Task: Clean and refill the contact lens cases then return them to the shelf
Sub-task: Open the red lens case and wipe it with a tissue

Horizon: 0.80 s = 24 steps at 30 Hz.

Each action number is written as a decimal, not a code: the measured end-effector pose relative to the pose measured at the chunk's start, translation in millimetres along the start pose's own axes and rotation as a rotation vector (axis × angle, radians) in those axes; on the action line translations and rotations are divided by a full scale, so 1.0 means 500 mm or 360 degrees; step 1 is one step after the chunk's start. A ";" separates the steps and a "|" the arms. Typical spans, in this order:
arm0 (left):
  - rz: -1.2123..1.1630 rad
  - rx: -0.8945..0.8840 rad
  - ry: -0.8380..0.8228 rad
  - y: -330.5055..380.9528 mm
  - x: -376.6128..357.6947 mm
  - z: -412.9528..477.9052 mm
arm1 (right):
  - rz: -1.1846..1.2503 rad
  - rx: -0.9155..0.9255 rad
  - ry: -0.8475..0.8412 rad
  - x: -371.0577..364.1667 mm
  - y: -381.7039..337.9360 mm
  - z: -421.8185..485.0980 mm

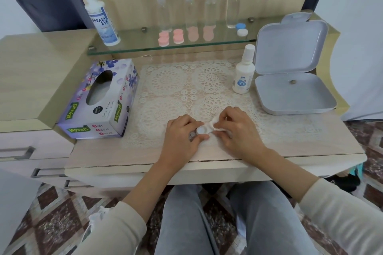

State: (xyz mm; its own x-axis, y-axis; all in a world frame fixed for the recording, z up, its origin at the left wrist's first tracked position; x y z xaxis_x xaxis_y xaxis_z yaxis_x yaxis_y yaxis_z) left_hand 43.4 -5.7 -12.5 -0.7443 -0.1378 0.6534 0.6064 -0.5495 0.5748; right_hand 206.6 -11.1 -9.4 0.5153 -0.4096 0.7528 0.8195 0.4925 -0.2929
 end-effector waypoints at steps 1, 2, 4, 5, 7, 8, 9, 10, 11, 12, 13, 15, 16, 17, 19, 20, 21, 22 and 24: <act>0.0009 -0.0007 0.0005 0.000 0.000 -0.001 | -0.0001 -0.0007 0.0014 0.001 0.000 0.000; 0.0012 -0.0014 0.0009 0.001 0.000 -0.001 | -0.0012 -0.0007 0.0023 0.002 -0.001 -0.001; 0.0007 -0.0026 0.0024 0.003 0.001 -0.001 | -0.0060 0.0001 0.0041 0.002 -0.005 -0.003; 0.0003 -0.0030 0.0030 0.004 0.002 -0.001 | -0.0086 0.0002 0.0052 0.002 -0.005 -0.004; 0.0003 -0.0036 0.0030 0.005 0.003 -0.001 | -0.0115 0.0010 0.0070 0.002 -0.004 -0.007; 0.0008 -0.0039 0.0027 0.006 0.004 -0.001 | -0.0114 0.0021 0.0062 0.001 -0.004 -0.007; 0.0012 -0.0041 0.0025 0.007 0.005 -0.001 | -0.0099 0.0031 0.0052 0.002 -0.004 -0.006; 0.0011 -0.0040 0.0022 0.007 0.006 0.000 | -0.0074 0.0034 0.0050 0.001 -0.003 -0.005; 0.0005 -0.0036 0.0018 0.007 0.007 0.000 | -0.0042 0.0013 0.0045 0.002 -0.003 -0.004; -0.0001 -0.0031 0.0013 0.008 0.007 0.000 | -0.0018 -0.0014 0.0036 0.003 -0.002 -0.003; -0.0003 -0.0027 0.0010 0.008 0.007 -0.001 | -0.0002 -0.0028 0.0013 0.004 -0.002 -0.003; 0.0002 -0.0026 0.0011 0.009 0.006 -0.001 | -0.0007 -0.0018 -0.0019 0.004 -0.004 -0.003; 0.0006 -0.0026 0.0013 0.009 0.007 -0.001 | -0.0015 -0.0016 -0.0032 0.005 -0.006 -0.003; 0.0011 -0.0026 0.0016 0.008 0.007 -0.001 | -0.0019 -0.0030 -0.0029 0.005 -0.008 -0.004; 0.0021 -0.0024 0.0015 0.008 0.006 -0.001 | -0.0020 -0.0061 -0.0006 0.007 -0.008 -0.006; 0.0030 -0.0021 0.0015 0.007 0.006 -0.001 | -0.0028 -0.0049 0.0002 0.007 -0.008 -0.006; 0.0042 -0.0016 0.0015 0.007 0.006 -0.001 | -0.0040 -0.0025 0.0009 0.007 -0.007 -0.005; 0.0055 -0.0011 0.0014 0.007 0.006 -0.002 | -0.0032 -0.0006 0.0010 0.006 -0.006 -0.005; 0.0061 -0.0006 0.0002 0.008 0.006 -0.002 | 0.0022 -0.0025 0.0031 0.005 -0.003 -0.002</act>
State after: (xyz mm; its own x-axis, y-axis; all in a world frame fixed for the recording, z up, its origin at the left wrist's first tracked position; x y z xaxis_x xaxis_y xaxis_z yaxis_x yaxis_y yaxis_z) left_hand 43.4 -9.0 -8.6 -0.7209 -0.1602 0.6743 0.6336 -0.5467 0.5475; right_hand 207.0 -13.7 -7.7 0.5313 -0.4178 0.7370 0.8160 0.4863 -0.3126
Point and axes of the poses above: each hand's wrist, its own z-axis towards the middle knuckle, its own x-axis out of the back of the hand, y = z × x, the point moved 1 cm from there along z, towards the middle knuckle, and after that the axes turned 4 degrees about -z, right-handed, at the moved point
